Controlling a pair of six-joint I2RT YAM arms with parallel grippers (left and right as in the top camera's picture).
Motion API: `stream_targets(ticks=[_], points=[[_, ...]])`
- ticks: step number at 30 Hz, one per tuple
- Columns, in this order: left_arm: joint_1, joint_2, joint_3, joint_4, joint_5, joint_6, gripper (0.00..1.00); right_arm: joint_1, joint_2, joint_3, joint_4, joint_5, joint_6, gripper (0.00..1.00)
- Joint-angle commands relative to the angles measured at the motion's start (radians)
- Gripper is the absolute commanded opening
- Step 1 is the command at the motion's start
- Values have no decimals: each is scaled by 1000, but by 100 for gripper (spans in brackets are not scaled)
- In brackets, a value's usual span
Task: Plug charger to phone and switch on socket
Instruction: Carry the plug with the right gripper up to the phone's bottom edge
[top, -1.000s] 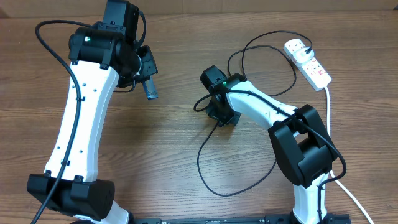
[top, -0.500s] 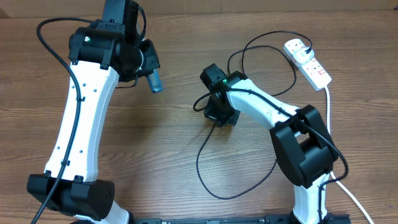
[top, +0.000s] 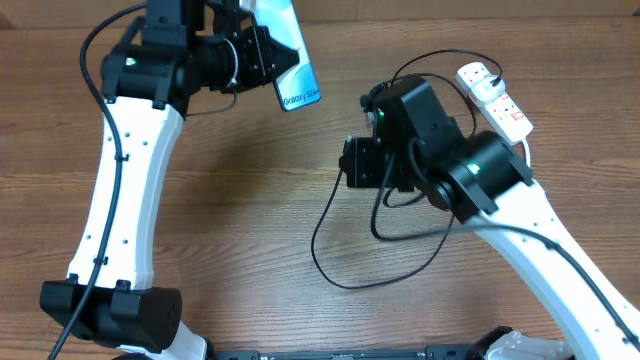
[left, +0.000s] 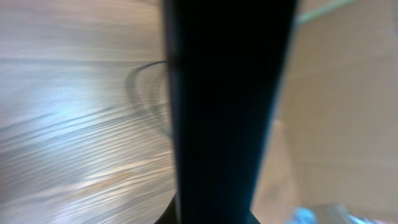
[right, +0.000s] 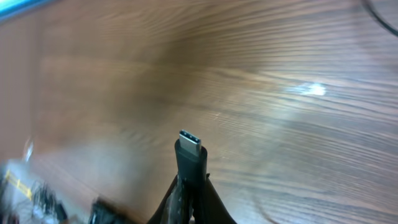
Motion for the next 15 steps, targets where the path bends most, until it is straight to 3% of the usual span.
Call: stream_targets(ticks=[1,5,9,15], points=[[18,-2,8,50,321,13,4,12,-15,10,5,-117,-99,4],[18,-2,8,82,455,16,4,12,-31,10,51,-190,-105,4],[18,-2,8,82,486,39,4,12,-32,10,94,-300,-156,4],[18,-2,8,56,525,86,4,12,-35,11,91,-307,-157,4]])
